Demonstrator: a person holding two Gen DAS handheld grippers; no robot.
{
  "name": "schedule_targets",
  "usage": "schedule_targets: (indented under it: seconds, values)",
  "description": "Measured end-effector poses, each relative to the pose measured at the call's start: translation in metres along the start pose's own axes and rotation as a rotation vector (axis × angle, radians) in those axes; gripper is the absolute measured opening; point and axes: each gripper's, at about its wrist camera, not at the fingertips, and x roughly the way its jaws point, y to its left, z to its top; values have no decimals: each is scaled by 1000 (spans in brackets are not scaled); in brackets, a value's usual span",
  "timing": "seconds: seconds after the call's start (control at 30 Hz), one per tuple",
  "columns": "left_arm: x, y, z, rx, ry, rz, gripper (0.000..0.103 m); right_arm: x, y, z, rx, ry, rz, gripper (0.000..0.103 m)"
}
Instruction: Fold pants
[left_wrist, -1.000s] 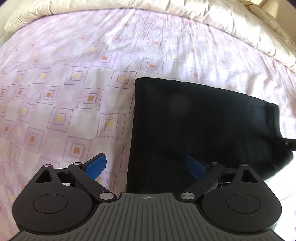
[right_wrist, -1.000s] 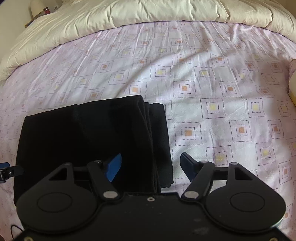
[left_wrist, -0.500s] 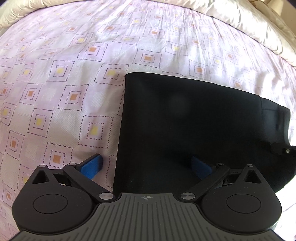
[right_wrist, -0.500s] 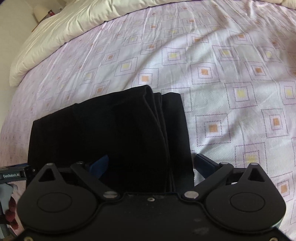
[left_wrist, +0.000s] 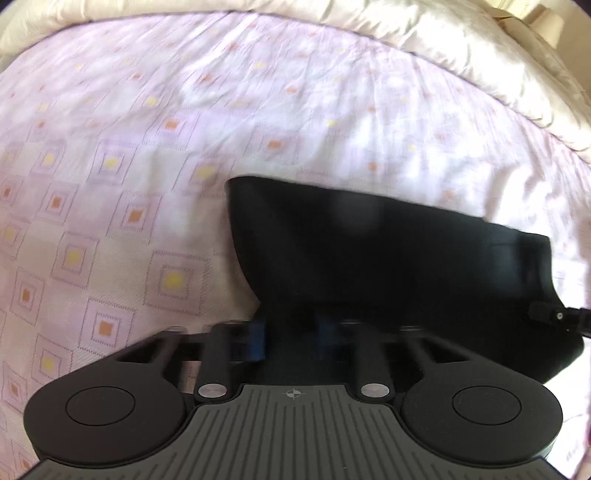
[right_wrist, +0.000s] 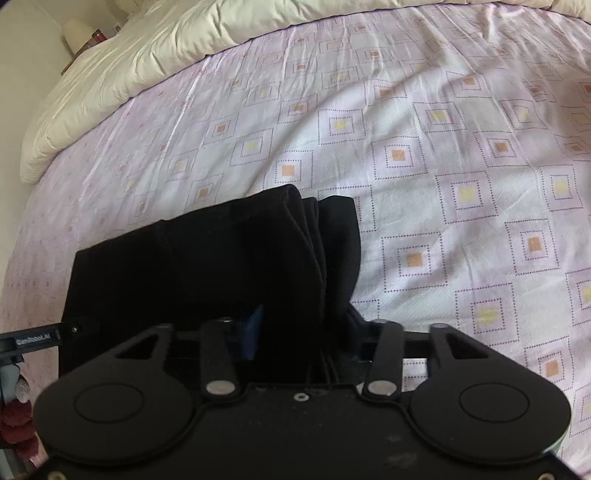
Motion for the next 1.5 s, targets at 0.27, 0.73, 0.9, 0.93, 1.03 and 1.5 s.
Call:
schedule_targets:
  seconds: [0.27, 0.73, 0.9, 0.93, 1.03, 1.5]
  values:
    - [-37, -18, -1, 46, -41, 22, 12, -51, 24, -18, 31, -49, 72, 25]
    - [-87, 33, -79, 21, -8, 85, 10, -75, 61, -128, 39, 49, 127, 25]
    - [-97, 74, -92, -29, -7, 70, 10, -75, 100, -161, -1, 61, 110, 25]
    - [-100, 84, -94, -35, -8, 65, 10, -74, 110, -166, -3, 61, 105, 25]
    - [-105, 116, -95, -33, -17, 51, 10, -68, 143, -180, -1, 51, 91, 25]
    - [-123, 313, -50, -67, -112, 107, 10, 18, 357, -181, -97, 32, 130, 25]
